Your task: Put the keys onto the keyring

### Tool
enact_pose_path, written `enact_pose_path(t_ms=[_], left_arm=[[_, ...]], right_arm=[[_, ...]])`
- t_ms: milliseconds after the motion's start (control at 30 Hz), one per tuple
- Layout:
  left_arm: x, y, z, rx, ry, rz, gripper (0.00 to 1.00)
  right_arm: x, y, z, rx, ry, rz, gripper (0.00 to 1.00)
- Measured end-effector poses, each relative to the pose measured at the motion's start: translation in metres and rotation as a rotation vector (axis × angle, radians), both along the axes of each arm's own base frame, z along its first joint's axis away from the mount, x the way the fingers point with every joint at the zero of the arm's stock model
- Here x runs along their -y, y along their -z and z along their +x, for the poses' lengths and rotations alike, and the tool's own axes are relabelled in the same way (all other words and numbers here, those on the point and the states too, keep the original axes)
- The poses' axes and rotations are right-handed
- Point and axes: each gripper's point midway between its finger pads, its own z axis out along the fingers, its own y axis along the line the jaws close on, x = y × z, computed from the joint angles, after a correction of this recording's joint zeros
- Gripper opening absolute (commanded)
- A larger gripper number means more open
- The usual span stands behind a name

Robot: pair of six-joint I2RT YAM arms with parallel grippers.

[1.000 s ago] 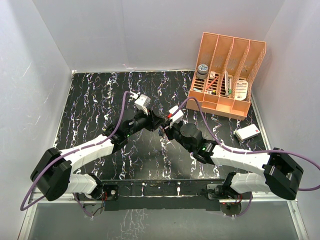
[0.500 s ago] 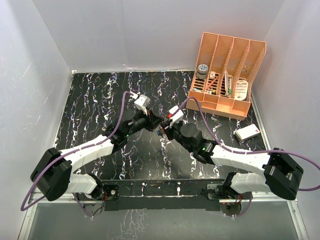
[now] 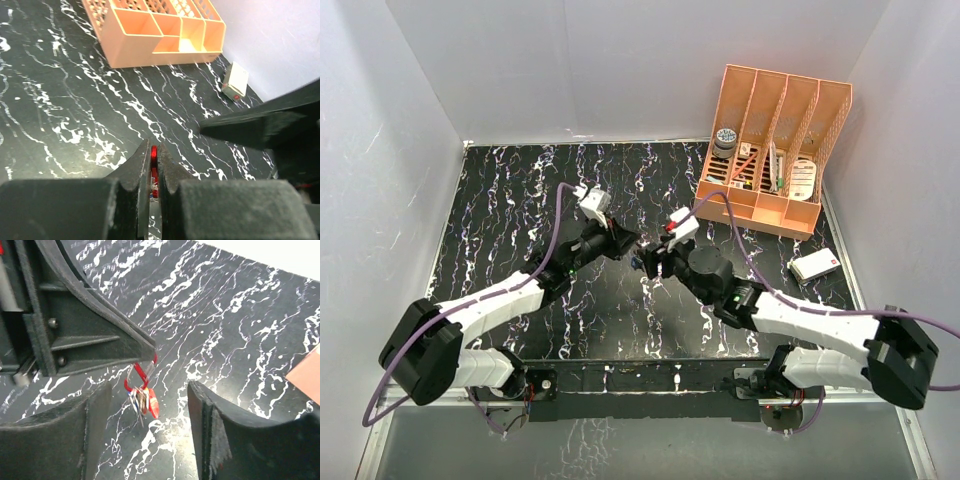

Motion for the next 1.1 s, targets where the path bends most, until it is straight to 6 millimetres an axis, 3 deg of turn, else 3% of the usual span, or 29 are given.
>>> enact_pose_path(t_ms=[100, 200, 333, 400, 667, 967, 1100], left_arm=[[-0.013, -0.001, 0.013, -0.009, -0.055, -0.007, 0.0], [-0.027, -0.001, 0.025, -0.015, -0.103, -0.015, 0.0], [-0.043, -0.002, 0.036, -0.02, -0.153, -0.018, 0.0], [-0.047, -0.001, 0.038, -0.026, -0.162, -0.016, 0.0], [-0.047, 0.0, 0.038, -0.034, -0.159, -0.021, 0.0], [-0.054, 0.01, 0.042, -0.054, -0.192, 0.015, 0.0], [-0.044, 0.014, 0.036, -0.041, -0.107, 0.002, 0.0]], right_arm=[[0.015, -0.023, -0.004, 0.02, 0.047, 0.072, 0.73], [0.043, -0.048, -0.009, 0.05, 0.134, 0.185, 0.82], [0.074, -0.067, -0.01, 0.072, 0.25, 0.278, 0.98], [0.081, -0.066, -0.007, 0.068, 0.293, 0.282, 0.98], [0.082, -0.018, 0.001, -0.022, 0.36, 0.135, 0.98], [0.086, -0.023, 0.001, -0.017, 0.379, 0.158, 0.98], [0.089, -0.028, 0.0, -0.008, 0.39, 0.172, 0.98]])
